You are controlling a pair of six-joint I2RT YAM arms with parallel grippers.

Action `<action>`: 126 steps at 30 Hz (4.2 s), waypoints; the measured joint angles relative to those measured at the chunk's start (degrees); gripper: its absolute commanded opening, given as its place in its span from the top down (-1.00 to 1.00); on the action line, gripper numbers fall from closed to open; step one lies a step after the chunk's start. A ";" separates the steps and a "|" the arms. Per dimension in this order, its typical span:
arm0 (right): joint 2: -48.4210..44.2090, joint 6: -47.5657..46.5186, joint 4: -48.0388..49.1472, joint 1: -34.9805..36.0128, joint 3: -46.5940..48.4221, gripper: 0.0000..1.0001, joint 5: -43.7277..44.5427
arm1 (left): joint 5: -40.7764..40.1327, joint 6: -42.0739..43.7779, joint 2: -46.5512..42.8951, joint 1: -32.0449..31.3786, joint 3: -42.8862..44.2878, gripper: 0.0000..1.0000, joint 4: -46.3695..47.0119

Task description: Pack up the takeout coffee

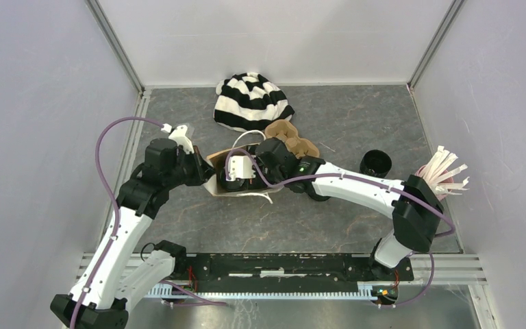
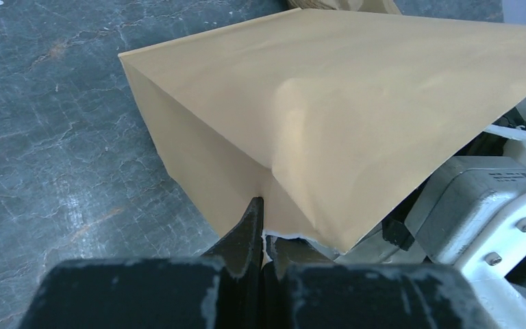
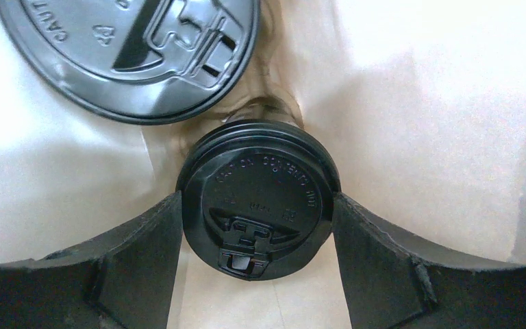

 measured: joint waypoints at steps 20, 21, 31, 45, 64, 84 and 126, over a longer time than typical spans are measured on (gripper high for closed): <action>-0.70 0.72 1.07 0.07 -2.10 0.07 -0.81 | -0.98 0.57 -0.52 0.02 -0.15 0.97 -0.59; -0.55 0.70 1.25 0.07 -2.10 0.07 -0.81 | -0.94 0.57 -0.42 0.02 -0.15 0.96 -0.59; -0.09 3.13 -1.99 0.07 -0.98 0.04 -0.61 | 2.25 0.55 5.60 0.09 5.66 0.96 -4.24; -0.15 12.87 -17.00 1.79 4.61 0.03 -4.33 | 15.04 0.52 11.32 0.11 13.31 0.96 -17.55; 3.43 18.34 -23.74 2.60 8.02 -0.05 -7.50 | 12.68 -9.55 12.24 0.11 14.14 0.78 -23.41; 5.25 22.91 -29.70 3.10 13.14 -0.96 -4.20 | 8.94 -12.44 11.63 0.11 17.25 -0.18 -23.39; -0.17 41.18 -34.42 3.56 37.42 -0.95 4.94 | 11.72 -9.99 -1.68 0.07 20.57 -0.32 -17.38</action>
